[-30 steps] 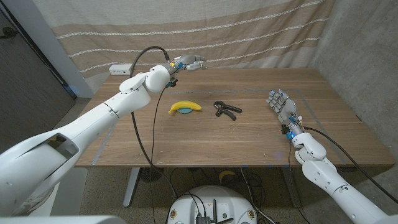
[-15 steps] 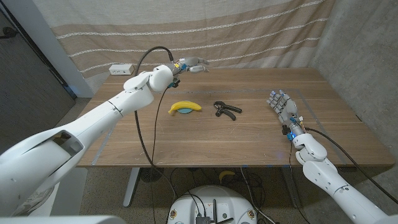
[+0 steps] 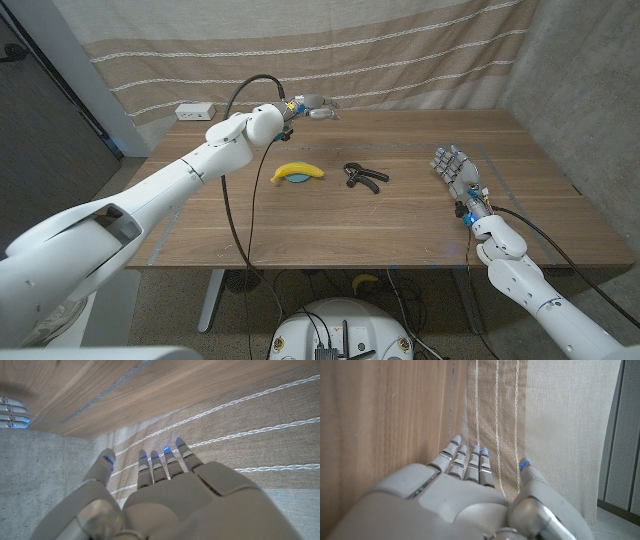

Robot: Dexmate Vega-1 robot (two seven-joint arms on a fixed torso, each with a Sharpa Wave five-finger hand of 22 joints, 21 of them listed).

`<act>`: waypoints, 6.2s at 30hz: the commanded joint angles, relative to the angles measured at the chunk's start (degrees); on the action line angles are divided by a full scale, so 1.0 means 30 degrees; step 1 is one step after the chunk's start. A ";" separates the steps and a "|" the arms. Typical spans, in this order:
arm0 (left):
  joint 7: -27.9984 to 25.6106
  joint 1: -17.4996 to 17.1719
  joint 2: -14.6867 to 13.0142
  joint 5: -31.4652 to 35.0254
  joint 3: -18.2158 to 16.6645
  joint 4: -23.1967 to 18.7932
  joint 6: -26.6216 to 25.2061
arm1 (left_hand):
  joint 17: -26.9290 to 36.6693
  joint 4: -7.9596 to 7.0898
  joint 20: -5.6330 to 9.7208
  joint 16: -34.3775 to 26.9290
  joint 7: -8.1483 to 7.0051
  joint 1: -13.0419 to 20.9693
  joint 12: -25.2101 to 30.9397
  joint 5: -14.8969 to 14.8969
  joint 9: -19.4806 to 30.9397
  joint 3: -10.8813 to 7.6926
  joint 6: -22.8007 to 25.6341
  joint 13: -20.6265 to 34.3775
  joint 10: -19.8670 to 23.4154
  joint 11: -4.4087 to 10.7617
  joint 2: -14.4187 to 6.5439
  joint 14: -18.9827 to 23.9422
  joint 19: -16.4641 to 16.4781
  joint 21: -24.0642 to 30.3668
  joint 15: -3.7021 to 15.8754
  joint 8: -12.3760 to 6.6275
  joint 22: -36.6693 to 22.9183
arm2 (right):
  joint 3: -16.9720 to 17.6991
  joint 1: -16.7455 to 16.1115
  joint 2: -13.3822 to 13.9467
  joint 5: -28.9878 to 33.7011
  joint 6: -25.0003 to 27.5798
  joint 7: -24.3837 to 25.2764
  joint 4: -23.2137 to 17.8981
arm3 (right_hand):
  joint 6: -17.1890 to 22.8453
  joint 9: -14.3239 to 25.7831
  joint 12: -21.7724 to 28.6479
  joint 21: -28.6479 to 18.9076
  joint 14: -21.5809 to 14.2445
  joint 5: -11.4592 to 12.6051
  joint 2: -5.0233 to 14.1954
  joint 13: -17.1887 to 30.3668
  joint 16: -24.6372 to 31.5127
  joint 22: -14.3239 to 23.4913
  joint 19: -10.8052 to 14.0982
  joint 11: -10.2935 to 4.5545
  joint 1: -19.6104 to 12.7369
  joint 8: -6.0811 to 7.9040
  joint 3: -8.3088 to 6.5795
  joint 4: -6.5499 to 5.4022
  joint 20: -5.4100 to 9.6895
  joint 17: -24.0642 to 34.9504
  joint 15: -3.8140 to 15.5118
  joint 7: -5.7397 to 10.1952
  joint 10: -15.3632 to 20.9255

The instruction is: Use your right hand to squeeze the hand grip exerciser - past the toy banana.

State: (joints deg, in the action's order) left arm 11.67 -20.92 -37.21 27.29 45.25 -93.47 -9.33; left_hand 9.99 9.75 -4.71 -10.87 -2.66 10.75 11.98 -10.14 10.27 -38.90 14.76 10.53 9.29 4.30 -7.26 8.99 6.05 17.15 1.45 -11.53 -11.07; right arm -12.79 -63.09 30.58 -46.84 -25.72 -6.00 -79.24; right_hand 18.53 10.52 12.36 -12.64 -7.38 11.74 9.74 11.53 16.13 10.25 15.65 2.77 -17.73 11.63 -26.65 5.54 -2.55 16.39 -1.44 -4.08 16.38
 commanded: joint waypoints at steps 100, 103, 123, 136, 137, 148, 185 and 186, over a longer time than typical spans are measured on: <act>-0.0013 0.1119 0.1980 0.7481 0.3750 0.2809 0.0942 | 0.0069 0.0355 0.1633 -0.0224 -0.1601 0.9517 0.0180 0.0152 0.0160 0.0702 0.7185 0.0084 0.3551 0.2274 0.4164 0.2477 0.3794 -0.0004 0.2188 -0.1890 0.0100 | 0.0280 -0.0598 0.0808 0.0124 0.0573 0.0244 -0.0976 | 0.1725 0.0201 0.0166 -0.0076 -0.0930 0.0118 -0.0067 0.0157 0.0499 0.0122 0.0558 0.0449 0.0346 0.0321 -0.0002 0.0037 -0.0277 0.0419 -0.0252 -0.0465 0.1175; -0.0231 0.1130 0.2061 0.7495 0.3836 0.3027 0.1092 | 0.0071 0.0349 0.1631 -0.0243 -0.1604 0.9670 0.0166 0.0151 0.0175 0.0775 0.7206 0.0086 0.3615 0.2285 0.4221 0.2584 0.3913 0.0020 0.2266 -0.1891 0.0096 | 0.0290 -0.0589 0.0785 0.0074 0.0561 0.0196 -0.0935 | 0.1737 0.0203 0.0176 -0.0074 -0.0931 0.0118 -0.0067 0.0160 0.0501 0.0123 0.0555 0.0485 0.0353 0.0317 -0.0001 0.0035 -0.0277 0.0428 -0.0253 -0.0459 0.1209; -0.1387 0.1379 0.2651 0.7038 0.4293 0.4599 0.2096 | 0.0127 0.0133 0.1713 -0.0294 -0.1500 1.0575 0.0140 0.0129 0.0209 0.1205 0.7255 0.0110 0.4219 0.2257 0.4076 0.3039 0.4459 0.0115 0.2403 -0.1811 0.0052 | 0.0275 -0.0408 0.0769 0.0021 0.0617 0.0035 -0.0689 | 0.1904 0.0216 0.0191 -0.0076 -0.1096 0.0110 -0.0068 0.0188 0.0578 0.0132 0.0574 0.0505 0.0411 0.0311 0.0005 0.0018 -0.0294 0.0505 -0.0284 -0.0531 0.1327; -0.2673 0.1696 0.3267 0.6803 0.4691 0.5995 0.2649 | 0.0161 0.0072 0.1743 -0.0318 -0.1416 1.1059 0.0136 0.0089 0.0208 0.1368 0.7696 0.0121 0.4564 0.2272 0.3515 0.3234 0.4586 0.0122 0.2503 -0.1871 0.0017 | 0.0328 -0.0432 0.0783 -0.0024 0.0674 0.0083 -0.0624 | 0.1949 0.0224 0.0179 -0.0074 -0.1129 0.0105 -0.0081 0.0204 0.0596 0.0136 0.0582 0.0536 0.0447 0.0283 0.0009 0.0016 -0.0307 0.0556 -0.0254 -0.0536 0.1357; -0.2726 0.1736 0.3318 0.6797 0.4735 0.6091 0.2668 | 0.0158 0.0085 0.1785 -0.0314 -0.1445 1.1090 0.0132 0.0093 0.0207 0.1405 0.7729 0.0122 0.4587 0.2327 0.3528 0.3244 0.4607 0.0125 0.2528 -0.1875 0.0016 | 0.0327 -0.0421 0.0789 -0.0028 0.0692 0.0080 -0.0615 | 0.1940 0.0224 0.0183 -0.0074 -0.1130 0.0105 -0.0081 0.0205 0.0597 0.0136 0.0582 0.0526 0.0449 0.0276 0.0010 0.0016 -0.0304 0.0560 -0.0255 -0.0542 0.1370; -0.3162 0.2356 0.3971 0.6660 0.5339 0.7458 0.3103 | 0.0132 0.0189 0.1855 -0.0271 -0.1489 1.1312 0.0092 0.0131 0.0211 0.1750 0.8021 0.0127 0.4742 0.2379 0.3819 0.3314 0.4689 0.0113 0.2620 -0.1947 0.0017 | 0.0330 -0.0304 0.0742 -0.0119 0.0756 -0.0011 -0.0414 | 0.1971 0.0229 0.0164 -0.0071 -0.1137 0.0099 -0.0090 0.0215 0.0603 0.0139 0.0582 0.0524 0.0478 0.0259 0.0016 0.0011 -0.0321 0.0594 -0.0296 -0.0557 0.1360; -0.3107 0.4123 0.5683 0.5800 0.7321 1.1099 0.4337 | 0.0135 0.0178 0.1849 -0.0172 -0.1617 1.2105 -0.0073 0.0084 0.0230 0.2296 0.8412 0.0145 0.4819 0.2428 0.3861 0.3315 0.4735 0.0027 0.2585 -0.1973 0.0008 | 0.0334 0.0162 0.0612 -0.0233 0.0845 -0.0249 0.0259 | 0.2085 0.0243 0.0157 -0.0064 -0.1163 0.0078 -0.0109 0.0246 0.0615 0.0145 0.0583 0.0561 0.0588 0.0207 0.0039 -0.0005 -0.0341 0.0714 -0.0280 -0.0593 0.1470; -0.3098 0.4141 0.5715 0.5753 0.7338 1.1157 0.4357 | 0.0135 0.0177 0.1843 -0.0172 -0.1603 1.2131 -0.0077 0.0082 0.0230 0.2309 0.8426 0.0146 0.4823 0.2425 0.3856 0.3319 0.4734 0.0024 0.2570 -0.1974 0.0008 | 0.0325 0.0184 0.0612 -0.0227 0.0844 -0.0271 0.0286 | 0.2092 0.0244 0.0151 -0.0063 -0.1162 0.0078 -0.0110 0.0248 0.0614 0.0145 0.0582 0.0560 0.0591 0.0207 0.0039 -0.0005 -0.0338 0.0718 -0.0290 -0.0593 0.1460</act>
State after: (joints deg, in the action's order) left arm 2.37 -9.58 -21.21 45.55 65.90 -62.42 2.33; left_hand 10.26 10.36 0.72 -11.26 -7.69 46.39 11.98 -9.74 10.79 -32.23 39.44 10.80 23.12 11.56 4.44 18.53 19.89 17.18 2.35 -17.03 -10.79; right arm -11.75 -63.07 32.57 -47.42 -23.22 -6.41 -79.19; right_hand 24.14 11.05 12.80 -12.64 -10.25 11.74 8.98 12.14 17.67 10.53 17.08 4.61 -16.06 12.30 -26.73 5.61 -3.58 18.23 -2.25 -5.82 20.27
